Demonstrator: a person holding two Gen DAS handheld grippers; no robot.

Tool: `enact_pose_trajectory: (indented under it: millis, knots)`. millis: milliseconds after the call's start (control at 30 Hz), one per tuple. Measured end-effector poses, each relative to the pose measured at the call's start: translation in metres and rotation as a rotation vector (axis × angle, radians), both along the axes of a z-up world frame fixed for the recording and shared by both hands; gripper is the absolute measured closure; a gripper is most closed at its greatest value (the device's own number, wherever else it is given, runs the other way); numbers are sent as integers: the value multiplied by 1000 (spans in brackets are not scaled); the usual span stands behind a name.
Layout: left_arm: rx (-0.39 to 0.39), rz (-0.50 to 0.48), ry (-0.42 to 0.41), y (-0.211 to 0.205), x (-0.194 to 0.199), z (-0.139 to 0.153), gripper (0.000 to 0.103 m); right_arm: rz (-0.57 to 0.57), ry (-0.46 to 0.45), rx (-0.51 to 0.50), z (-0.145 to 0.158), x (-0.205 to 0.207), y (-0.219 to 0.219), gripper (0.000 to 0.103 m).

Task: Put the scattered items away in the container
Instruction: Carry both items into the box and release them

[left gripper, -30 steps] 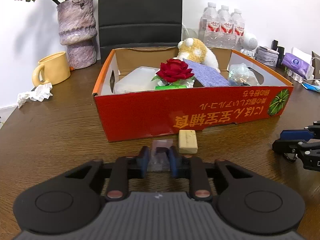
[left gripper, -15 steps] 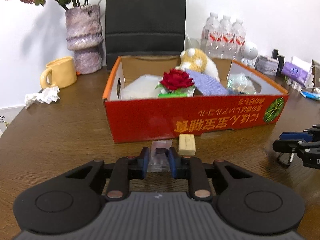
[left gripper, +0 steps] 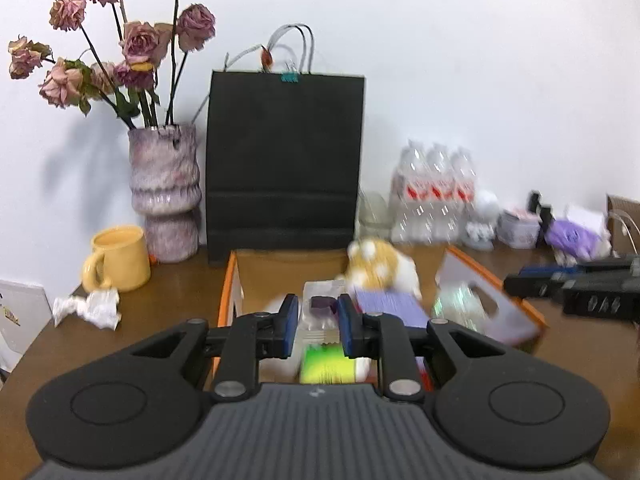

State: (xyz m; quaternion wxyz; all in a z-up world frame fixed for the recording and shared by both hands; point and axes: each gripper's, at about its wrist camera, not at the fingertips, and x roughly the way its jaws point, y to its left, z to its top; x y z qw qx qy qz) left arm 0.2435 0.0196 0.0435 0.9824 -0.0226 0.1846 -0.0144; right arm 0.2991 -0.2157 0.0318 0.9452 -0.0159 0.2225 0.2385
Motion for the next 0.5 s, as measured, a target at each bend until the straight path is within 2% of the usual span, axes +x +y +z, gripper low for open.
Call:
enact_pose_trajectory:
  millis: [100,267,500]
  knots:
    - [-22,21,9,2,27,-3,81,-12,31,6,-8,31,15,80]
    - [-27,29,79,5,69,-26,81,-42,90,-29,-34,77,35,80]
    - [-19,18,171,7,106,-51,81,-47,154,-81,-62,107,48,79]
